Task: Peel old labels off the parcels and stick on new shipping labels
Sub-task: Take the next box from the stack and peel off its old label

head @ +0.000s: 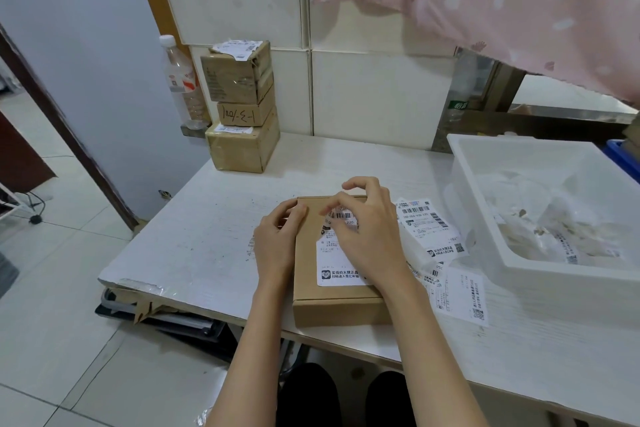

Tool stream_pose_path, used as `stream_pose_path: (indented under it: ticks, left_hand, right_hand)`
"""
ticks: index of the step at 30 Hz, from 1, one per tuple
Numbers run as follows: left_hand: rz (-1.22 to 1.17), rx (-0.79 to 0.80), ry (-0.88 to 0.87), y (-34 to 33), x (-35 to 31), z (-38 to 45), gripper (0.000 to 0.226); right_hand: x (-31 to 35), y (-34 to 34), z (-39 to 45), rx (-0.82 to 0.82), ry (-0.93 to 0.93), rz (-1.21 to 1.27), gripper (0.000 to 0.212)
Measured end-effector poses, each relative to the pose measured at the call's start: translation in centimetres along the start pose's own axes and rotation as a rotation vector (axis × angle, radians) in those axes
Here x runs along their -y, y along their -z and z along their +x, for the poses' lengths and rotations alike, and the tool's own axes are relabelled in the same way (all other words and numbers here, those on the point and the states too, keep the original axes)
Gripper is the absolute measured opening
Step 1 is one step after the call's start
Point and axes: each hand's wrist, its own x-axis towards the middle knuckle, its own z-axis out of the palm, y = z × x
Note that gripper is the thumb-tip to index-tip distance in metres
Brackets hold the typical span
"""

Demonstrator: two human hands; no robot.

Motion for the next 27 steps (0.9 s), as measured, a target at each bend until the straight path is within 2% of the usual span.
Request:
stream_pose_path:
  ticks: [3, 4, 5, 7, 9, 11, 18, 27]
  left_hand:
    - [-0.011, -0.004, 0.001, 0.1, 0.1, 0.1, 0.025]
    - [-0.013, -0.007, 0.0, 0.1, 0.1, 0.1, 0.023]
    - [-0.012, -0.009, -0.003, 0.1, 0.1, 0.1, 0.022]
    - [-0.018, -0.011, 0.002, 0.1, 0.0, 0.1, 0.019]
    - [-0.028, -0.013, 0.005, 0.0, 0.1, 0.1, 0.016]
    - [-0.026, -0.018, 0.003, 0.0, 0.1, 0.0, 0.016]
    - [0.016, -0.022, -0.019, 0.1, 0.1, 0.2, 0.018]
    - [0.013, -0.007, -0.005, 0.0, 0.4, 0.3, 0.023]
  right_hand:
    - [0.1, 0.3, 0.1, -0.026, -0.022, 0.198, 0.047]
    - [0.2, 0.5, 0.2, -0.033, -0.055, 0.248, 0.045]
    - [0.3, 0.4, 0.2, -0.049, -0.07, 0.252, 0.035]
    - [0.5, 0.0, 0.1, -0.109, -0.052, 0.073, 0.004]
    - [0.6, -0.5, -0.1, -0.043, -0.045, -0.144, 0.027]
    - [0.6, -0.9, -0.1, 0.045, -0.036, -0.245, 0.041]
    - [0.6, -0.2, 0.2, 0.155, -0.15, -0.102, 0.028]
    - [0.4, 0.1, 0.5, 0.059, -0.263, 0.04, 0.033]
